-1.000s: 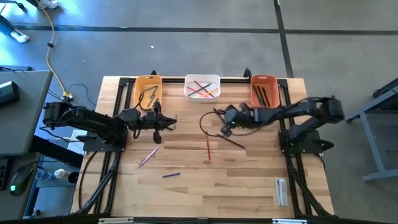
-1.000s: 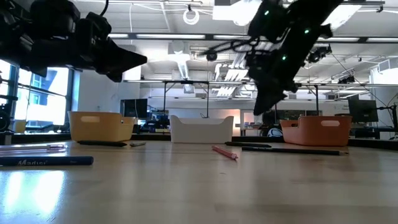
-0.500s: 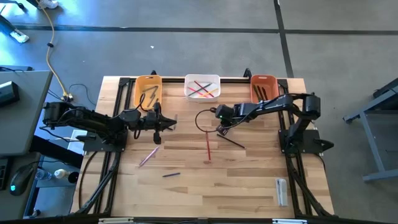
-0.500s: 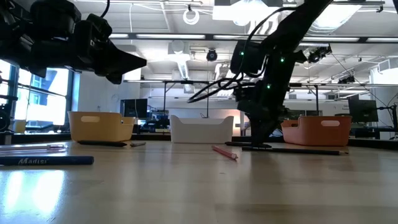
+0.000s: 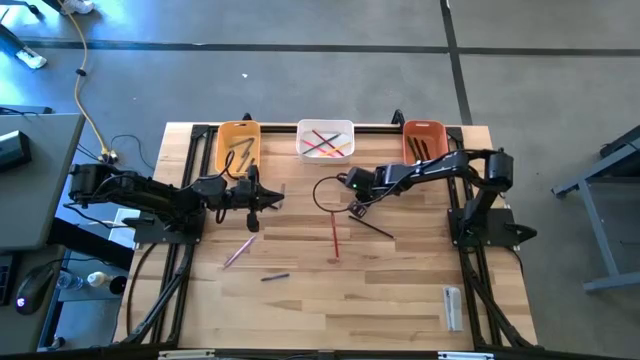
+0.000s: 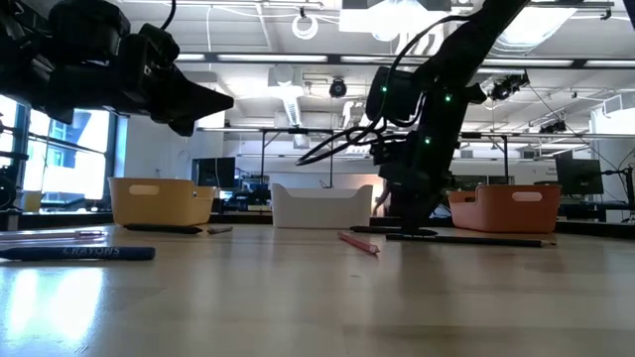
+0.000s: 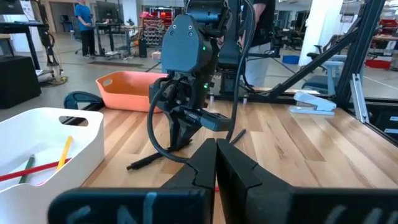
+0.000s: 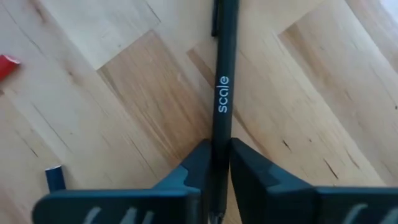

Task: Sort crayons/erasers/pens/pencils in bins
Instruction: Put the black pen into the orange bin

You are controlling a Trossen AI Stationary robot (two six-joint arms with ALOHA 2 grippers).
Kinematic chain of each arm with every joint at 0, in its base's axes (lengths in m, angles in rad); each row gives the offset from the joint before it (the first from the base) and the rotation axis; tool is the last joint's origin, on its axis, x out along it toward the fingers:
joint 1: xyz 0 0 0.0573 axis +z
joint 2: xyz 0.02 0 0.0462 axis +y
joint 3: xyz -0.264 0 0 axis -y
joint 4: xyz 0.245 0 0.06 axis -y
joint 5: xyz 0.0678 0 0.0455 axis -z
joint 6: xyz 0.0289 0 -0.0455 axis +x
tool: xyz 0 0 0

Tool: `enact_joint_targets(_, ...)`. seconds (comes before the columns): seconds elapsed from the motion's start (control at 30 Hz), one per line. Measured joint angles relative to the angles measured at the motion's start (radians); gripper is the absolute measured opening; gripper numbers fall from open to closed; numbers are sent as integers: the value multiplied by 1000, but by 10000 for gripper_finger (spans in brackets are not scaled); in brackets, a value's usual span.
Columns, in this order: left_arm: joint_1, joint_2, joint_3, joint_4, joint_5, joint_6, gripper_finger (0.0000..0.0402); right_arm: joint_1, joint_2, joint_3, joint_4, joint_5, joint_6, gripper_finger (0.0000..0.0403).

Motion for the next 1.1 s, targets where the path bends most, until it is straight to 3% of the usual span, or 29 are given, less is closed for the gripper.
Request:
enact_joint_targets(0.2,0,0,0,0,0,0,0,-1,-48,-6,-46,-12,-18,31)
enact_joint_targets(0.4,0,0,0,0,0,0,0,-1,-186,-5,-170,-4,13,31)
enact_joint_targets(0.7,0,0,0,1,0,0,0,-26,-484,-5,-469,176,122,31)
enact_joint_targets(0.9,0,0,0,1,0,-10,0,-145,-563,-5,-629,376,196,30)
enact_joint_targets(1.1,0,0,0,1,2,-11,0,-306,-501,-44,-552,396,124,30)
